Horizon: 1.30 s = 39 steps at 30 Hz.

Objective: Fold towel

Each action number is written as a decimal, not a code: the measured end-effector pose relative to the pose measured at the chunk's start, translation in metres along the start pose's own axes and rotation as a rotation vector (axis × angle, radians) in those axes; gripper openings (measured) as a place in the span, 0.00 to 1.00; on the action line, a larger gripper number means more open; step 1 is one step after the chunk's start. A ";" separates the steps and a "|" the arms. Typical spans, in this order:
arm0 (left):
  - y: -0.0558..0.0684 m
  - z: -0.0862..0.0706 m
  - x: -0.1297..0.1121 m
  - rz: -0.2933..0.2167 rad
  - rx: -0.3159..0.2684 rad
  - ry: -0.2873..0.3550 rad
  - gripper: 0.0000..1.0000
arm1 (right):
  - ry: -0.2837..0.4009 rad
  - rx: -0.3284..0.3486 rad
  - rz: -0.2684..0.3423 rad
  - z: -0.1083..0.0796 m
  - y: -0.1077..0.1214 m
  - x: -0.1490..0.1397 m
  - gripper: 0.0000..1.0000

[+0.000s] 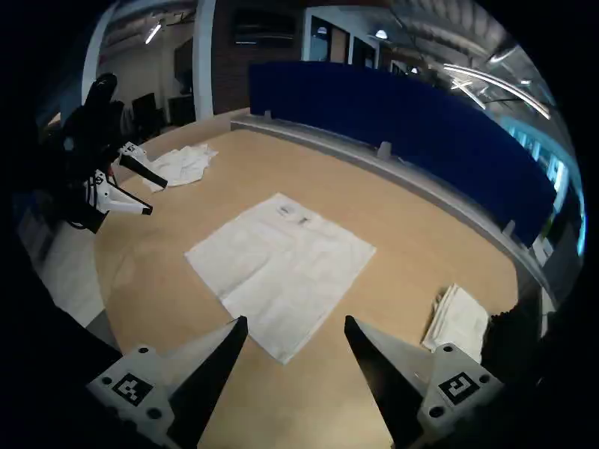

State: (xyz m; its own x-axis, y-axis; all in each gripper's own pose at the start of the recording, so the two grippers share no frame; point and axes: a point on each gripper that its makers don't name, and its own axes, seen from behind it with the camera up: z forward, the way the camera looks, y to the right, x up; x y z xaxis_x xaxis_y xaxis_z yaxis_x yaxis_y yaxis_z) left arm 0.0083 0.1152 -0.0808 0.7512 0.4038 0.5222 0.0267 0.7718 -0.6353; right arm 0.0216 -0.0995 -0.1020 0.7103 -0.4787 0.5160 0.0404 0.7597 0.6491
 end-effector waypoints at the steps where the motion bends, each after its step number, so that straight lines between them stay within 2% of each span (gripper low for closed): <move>1: 0.001 0.004 -0.004 0.001 -0.001 -0.004 0.93 | -0.006 0.002 -0.004 0.003 -0.002 -0.005 1.00; 11: 0.006 0.045 -0.040 0.017 -0.016 -0.045 0.93 | -0.059 0.009 -0.014 0.042 -0.009 -0.051 1.00; 17: 0.008 0.067 -0.063 0.041 -0.023 -0.082 0.93 | -0.080 0.019 0.009 0.065 -0.011 -0.074 1.00; 24: 0.014 0.088 -0.078 0.026 -0.048 -0.106 0.93 | -0.095 0.023 0.040 0.086 -0.012 -0.093 1.00; 32: 0.017 0.099 -0.089 0.030 -0.058 -0.126 0.93 | -0.112 0.023 0.028 0.095 -0.012 -0.107 0.97; 39: 0.016 0.102 -0.091 0.036 -0.052 -0.127 0.87 | -0.127 0.035 0.039 0.101 -0.013 -0.115 0.82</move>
State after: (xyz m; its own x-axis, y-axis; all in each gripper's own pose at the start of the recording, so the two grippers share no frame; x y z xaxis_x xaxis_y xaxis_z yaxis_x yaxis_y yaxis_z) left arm -0.1270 0.1415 -0.0804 0.6625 0.4923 0.5645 0.0378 0.7308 -0.6816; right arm -0.1316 -0.0996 -0.1131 0.6163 -0.5027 0.6062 -0.0116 0.7639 0.6453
